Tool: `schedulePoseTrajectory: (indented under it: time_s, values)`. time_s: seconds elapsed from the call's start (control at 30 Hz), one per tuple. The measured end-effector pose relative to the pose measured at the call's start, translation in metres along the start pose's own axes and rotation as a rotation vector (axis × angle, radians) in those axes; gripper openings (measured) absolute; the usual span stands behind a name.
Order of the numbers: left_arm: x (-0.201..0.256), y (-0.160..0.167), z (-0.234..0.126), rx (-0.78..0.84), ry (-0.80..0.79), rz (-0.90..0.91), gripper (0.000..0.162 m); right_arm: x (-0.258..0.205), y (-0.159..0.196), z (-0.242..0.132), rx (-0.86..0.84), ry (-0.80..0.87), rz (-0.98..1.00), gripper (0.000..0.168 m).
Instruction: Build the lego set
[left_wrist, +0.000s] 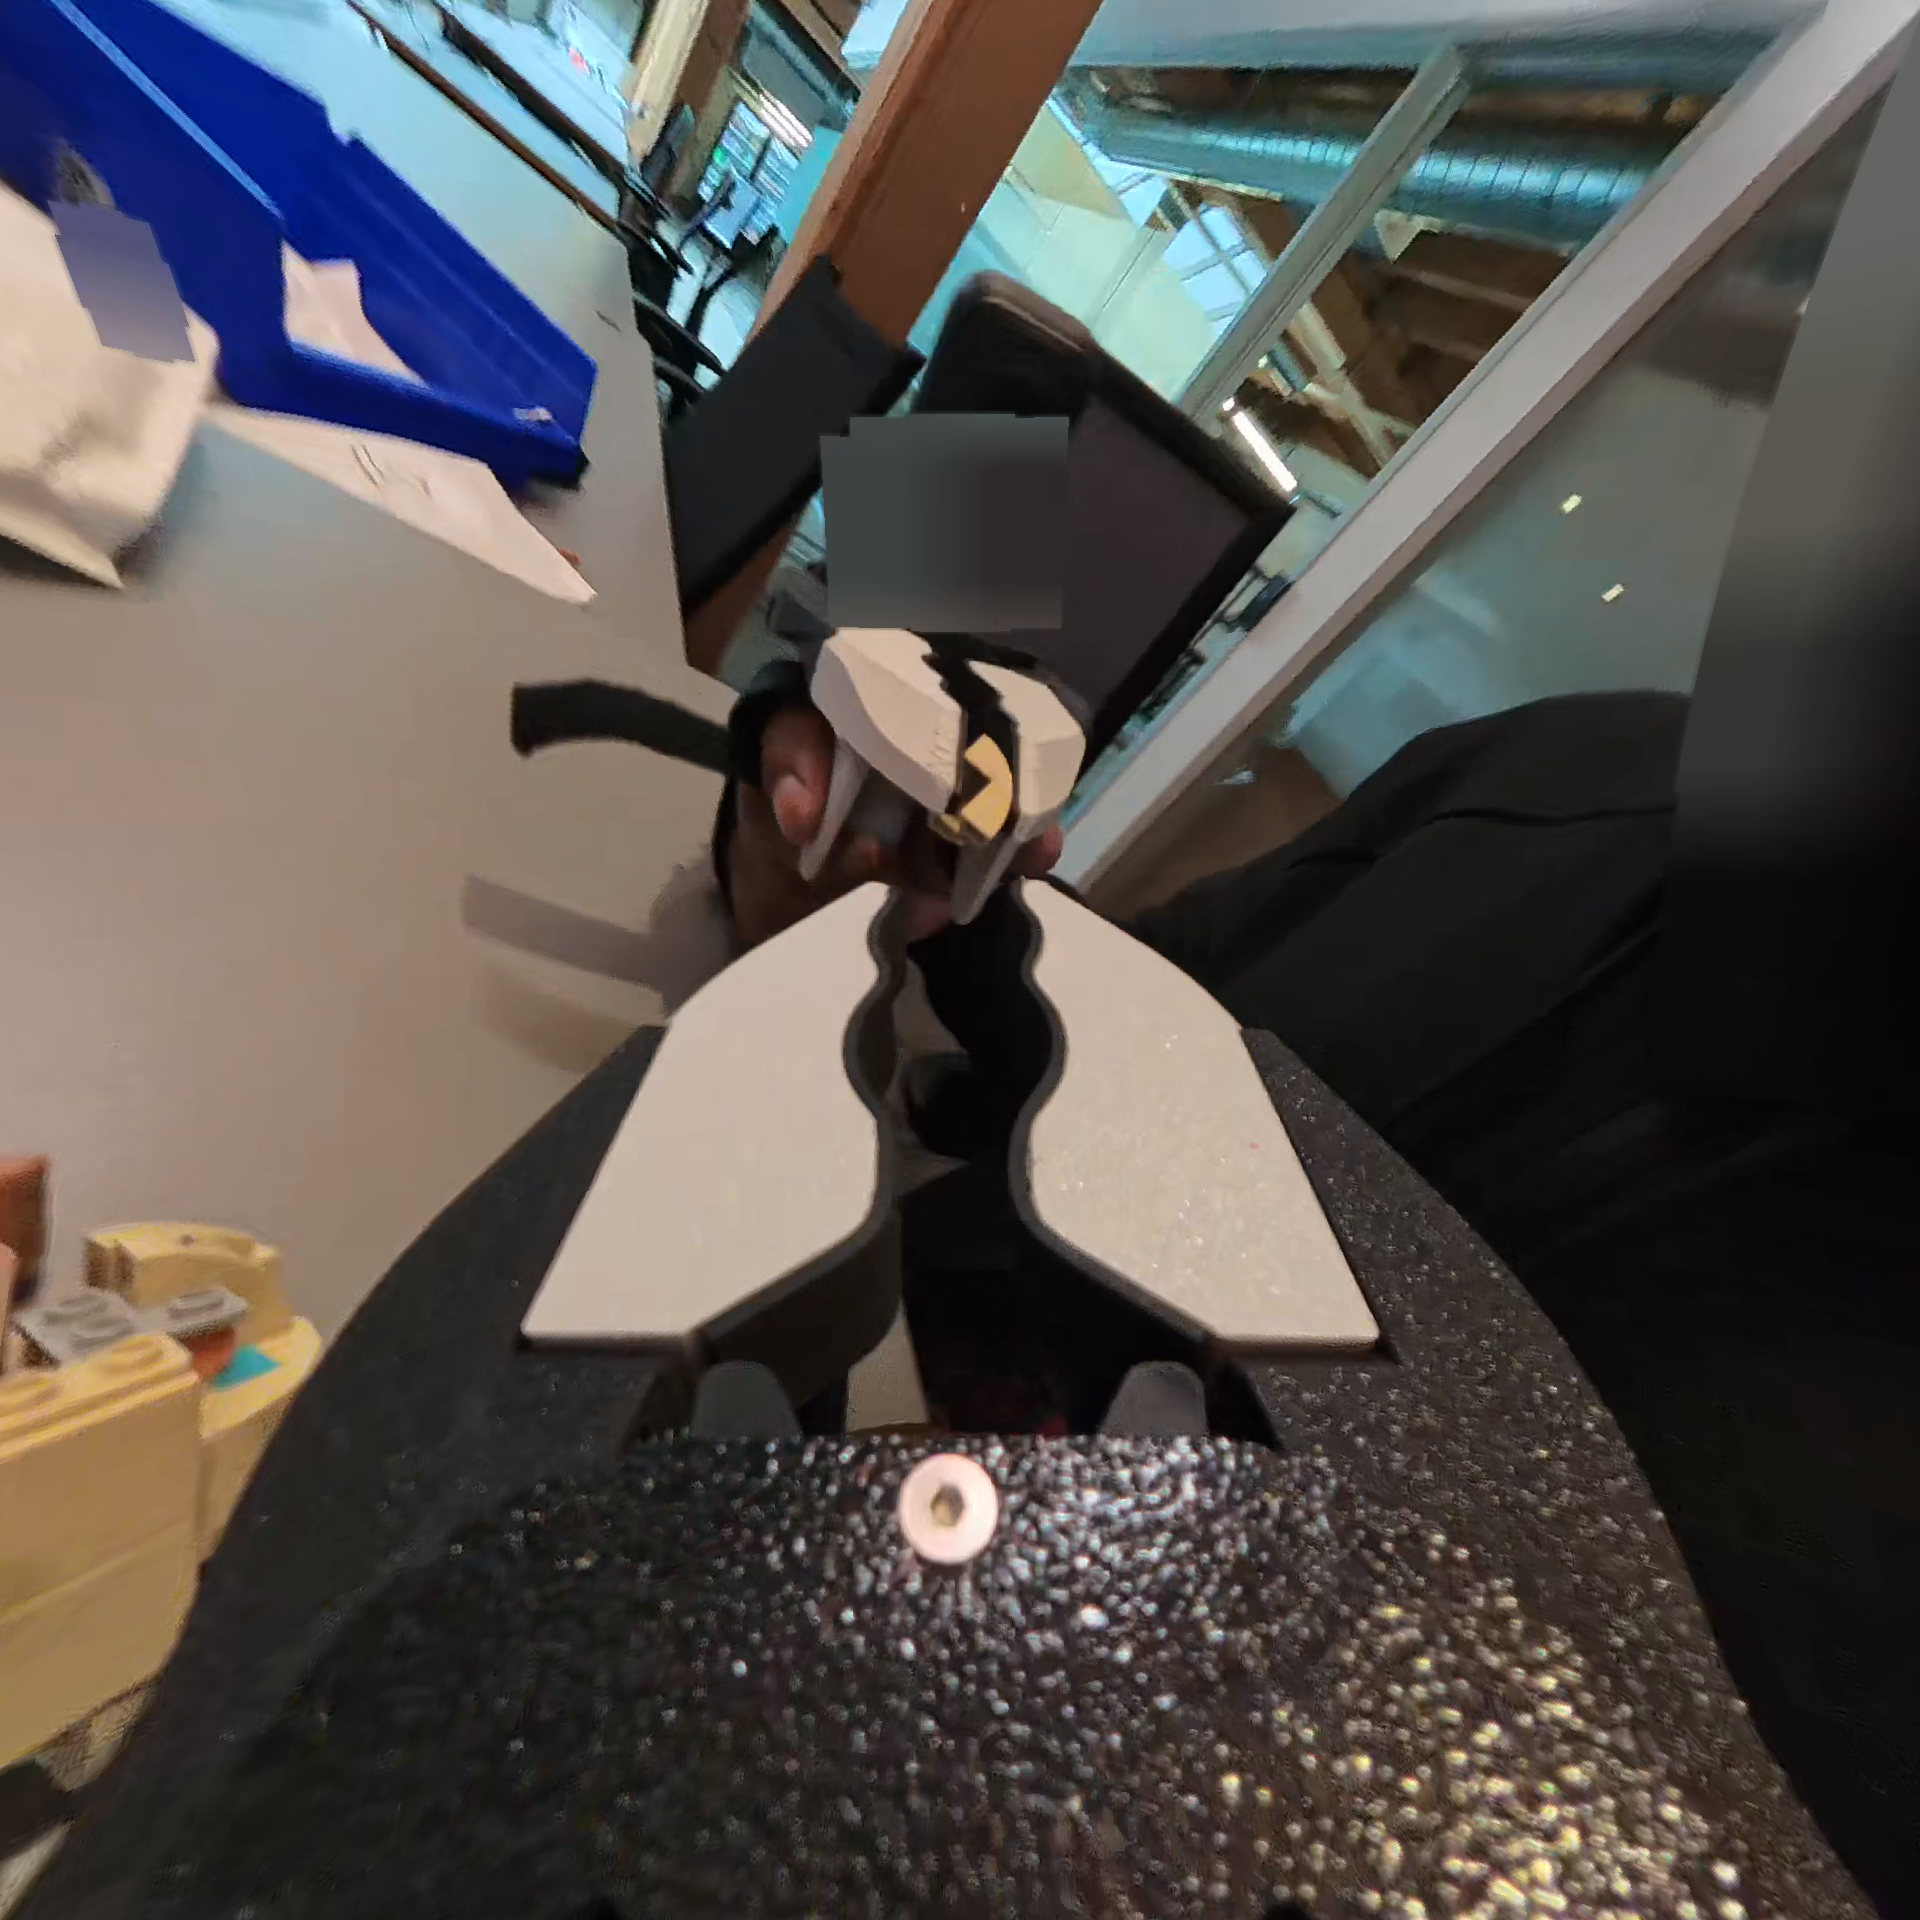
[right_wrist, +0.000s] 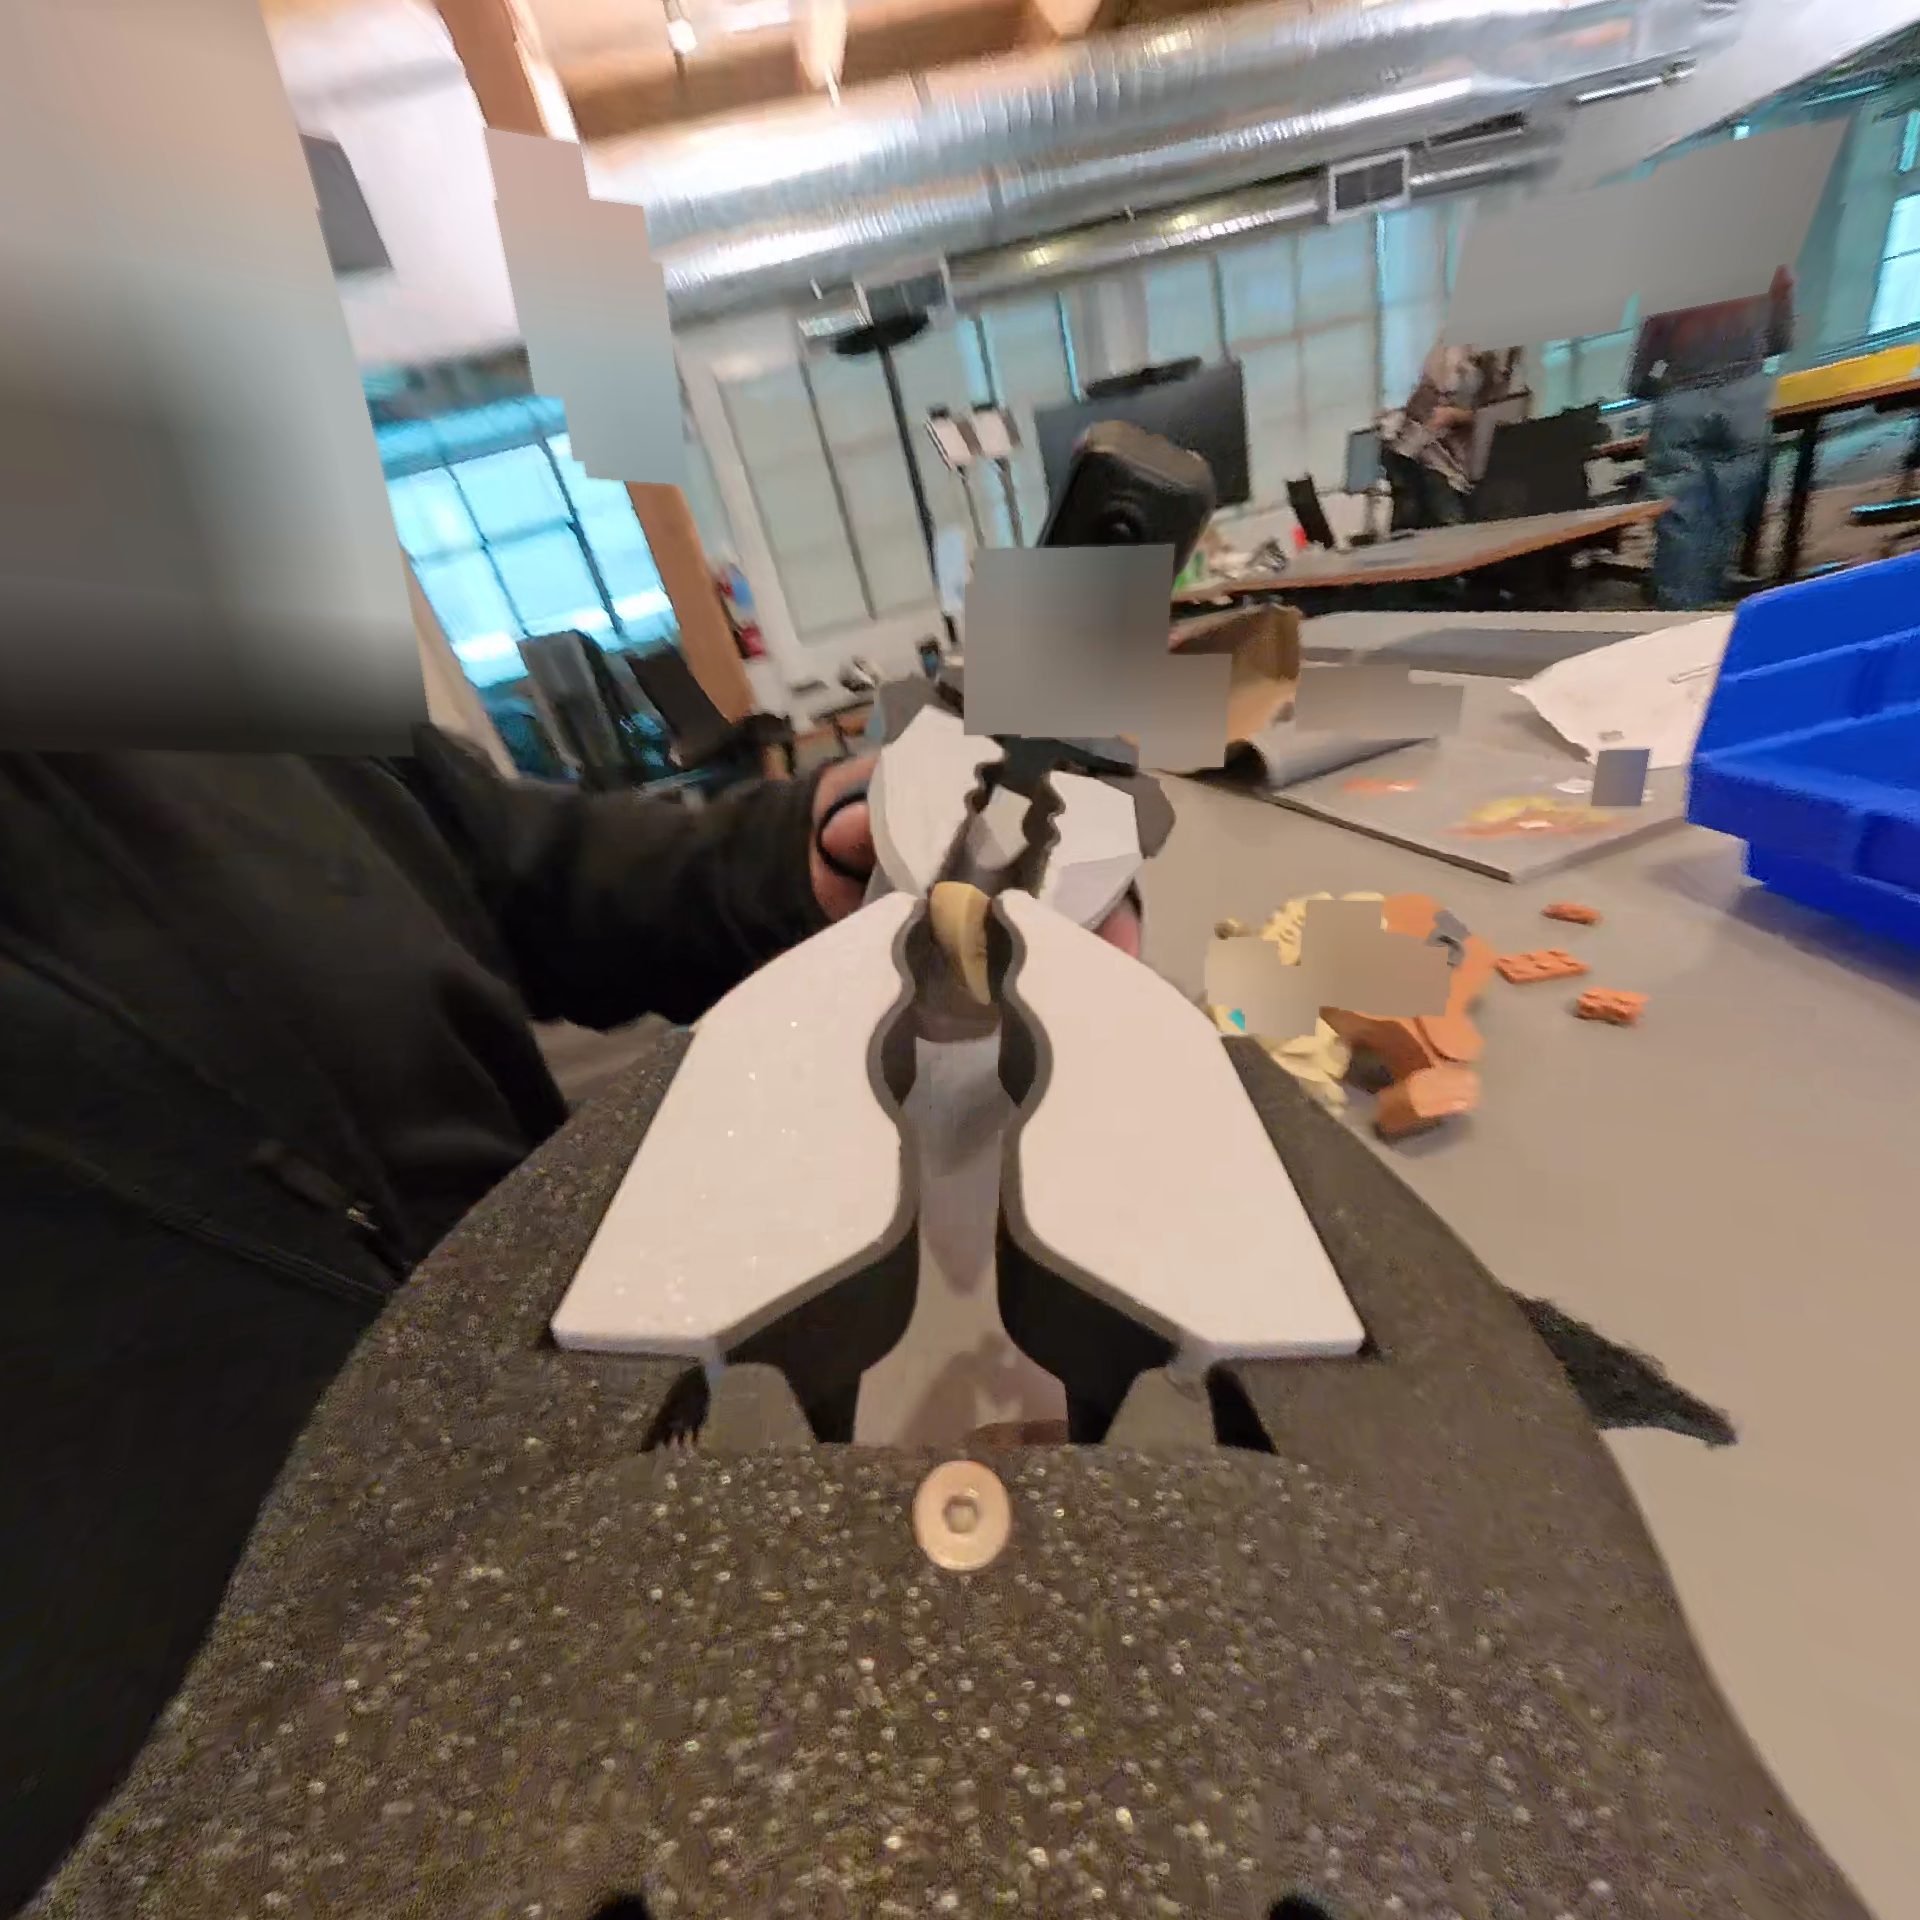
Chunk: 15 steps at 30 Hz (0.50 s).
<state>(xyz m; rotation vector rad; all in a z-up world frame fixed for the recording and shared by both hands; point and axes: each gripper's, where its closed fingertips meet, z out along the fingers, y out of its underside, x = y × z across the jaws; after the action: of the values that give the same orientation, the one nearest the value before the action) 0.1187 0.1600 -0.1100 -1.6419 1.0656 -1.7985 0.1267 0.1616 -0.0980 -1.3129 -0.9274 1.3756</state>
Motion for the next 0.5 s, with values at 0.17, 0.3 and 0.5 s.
schedulePoseTrajectory:
  time_s: [0.17,0.3,0.5]
  values:
    - [0.006,-0.003,0.006,0.005,-0.089,0.252,0.017,-0.001,-0.003,0.005,0.042,-0.067,0.15,0.01]
    - [0.006,-0.01,0.005,0.053,-0.122,0.29,0.013,-0.002,-0.007,0.011,0.089,-0.102,0.248,0.01]
    - [0.001,-0.02,-0.004,0.17,-0.229,0.372,0.014,0.012,-0.015,0.014,0.242,-0.086,0.492,0.01]
